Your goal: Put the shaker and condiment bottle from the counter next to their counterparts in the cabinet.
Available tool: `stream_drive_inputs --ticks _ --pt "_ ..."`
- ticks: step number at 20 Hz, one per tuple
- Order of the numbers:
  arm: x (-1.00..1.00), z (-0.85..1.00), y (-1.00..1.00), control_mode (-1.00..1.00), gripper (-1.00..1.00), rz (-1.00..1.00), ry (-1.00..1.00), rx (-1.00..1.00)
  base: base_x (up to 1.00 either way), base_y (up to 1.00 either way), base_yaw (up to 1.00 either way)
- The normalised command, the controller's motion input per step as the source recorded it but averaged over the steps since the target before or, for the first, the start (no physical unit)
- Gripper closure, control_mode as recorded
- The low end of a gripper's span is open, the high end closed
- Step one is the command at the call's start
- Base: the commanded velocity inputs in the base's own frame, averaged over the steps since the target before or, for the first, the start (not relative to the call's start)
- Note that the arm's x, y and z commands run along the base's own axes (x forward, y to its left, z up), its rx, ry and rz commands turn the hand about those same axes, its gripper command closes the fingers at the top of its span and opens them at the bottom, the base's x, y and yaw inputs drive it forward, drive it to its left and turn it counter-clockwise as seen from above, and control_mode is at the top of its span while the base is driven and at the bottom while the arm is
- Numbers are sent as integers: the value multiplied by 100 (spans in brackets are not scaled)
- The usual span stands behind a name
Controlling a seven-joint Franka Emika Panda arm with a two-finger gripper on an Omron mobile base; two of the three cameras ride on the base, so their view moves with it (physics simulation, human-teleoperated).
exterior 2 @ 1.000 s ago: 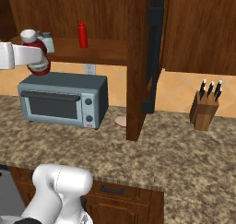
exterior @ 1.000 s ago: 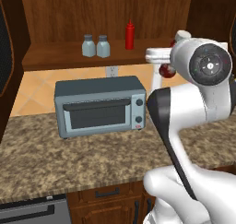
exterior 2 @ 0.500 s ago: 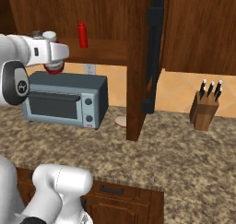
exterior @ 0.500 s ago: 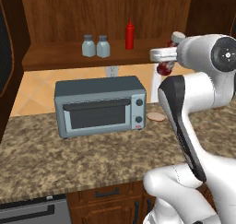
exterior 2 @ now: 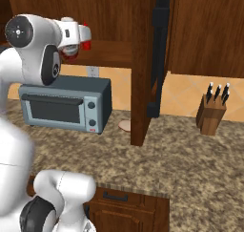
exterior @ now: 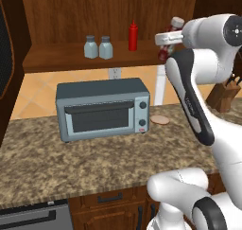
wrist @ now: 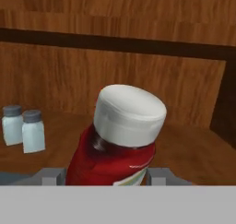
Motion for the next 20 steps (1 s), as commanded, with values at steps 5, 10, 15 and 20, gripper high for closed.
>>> stream_drive_inputs --ticks 5,10,15,20 --pt "83 0 -17 -100 100 16 1 0 0 0 0" --pt "70 0 -17 -100 100 17 0 0 0 0 0" --pt "47 0 -7 -100 100 12 1 -1 0 0 0" --pt "48 0 -1 -100 100 8 8 -3 0 0 0"
